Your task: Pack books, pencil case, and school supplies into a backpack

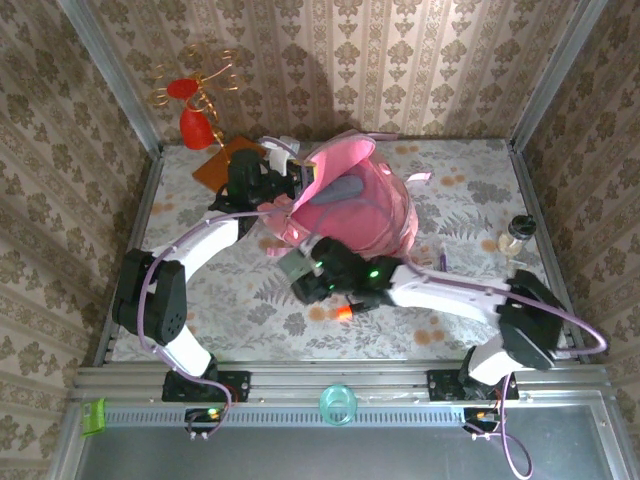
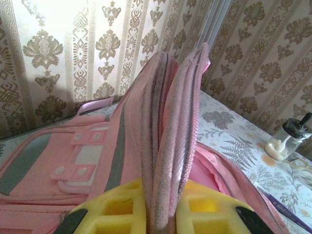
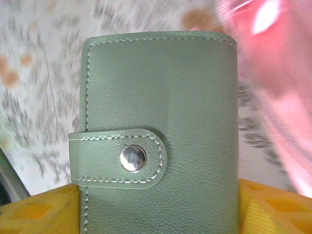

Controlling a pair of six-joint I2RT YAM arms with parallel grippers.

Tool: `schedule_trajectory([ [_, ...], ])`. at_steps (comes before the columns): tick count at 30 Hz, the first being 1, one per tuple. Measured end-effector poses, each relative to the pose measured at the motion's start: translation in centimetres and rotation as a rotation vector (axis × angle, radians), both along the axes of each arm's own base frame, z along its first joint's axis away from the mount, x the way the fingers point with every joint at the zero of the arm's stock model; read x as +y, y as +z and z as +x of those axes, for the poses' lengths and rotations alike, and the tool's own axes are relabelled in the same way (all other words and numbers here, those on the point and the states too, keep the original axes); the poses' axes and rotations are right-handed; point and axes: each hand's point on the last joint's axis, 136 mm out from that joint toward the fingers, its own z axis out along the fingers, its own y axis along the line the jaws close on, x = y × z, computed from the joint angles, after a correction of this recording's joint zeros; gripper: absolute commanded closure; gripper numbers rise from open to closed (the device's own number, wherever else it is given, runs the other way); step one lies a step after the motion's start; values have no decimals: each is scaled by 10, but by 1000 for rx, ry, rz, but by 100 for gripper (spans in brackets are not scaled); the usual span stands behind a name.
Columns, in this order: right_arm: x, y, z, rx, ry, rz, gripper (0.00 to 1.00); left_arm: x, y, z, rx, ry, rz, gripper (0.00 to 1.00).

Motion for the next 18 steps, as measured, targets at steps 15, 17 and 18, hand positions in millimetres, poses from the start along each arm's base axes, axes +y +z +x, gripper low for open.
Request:
schedule_trajectory([
  [15, -82, -36, 161, 198, -600, 161, 27, -4, 2, -3, 16, -10, -22, 100],
  [17, -73, -37, 179, 201, -630, 187, 21, -6, 2, -4, 17, -16, -23, 100],
  [18, -69, -37, 187, 199, -640, 201, 18, -7, 2, -5, 17, -17, -23, 100],
])
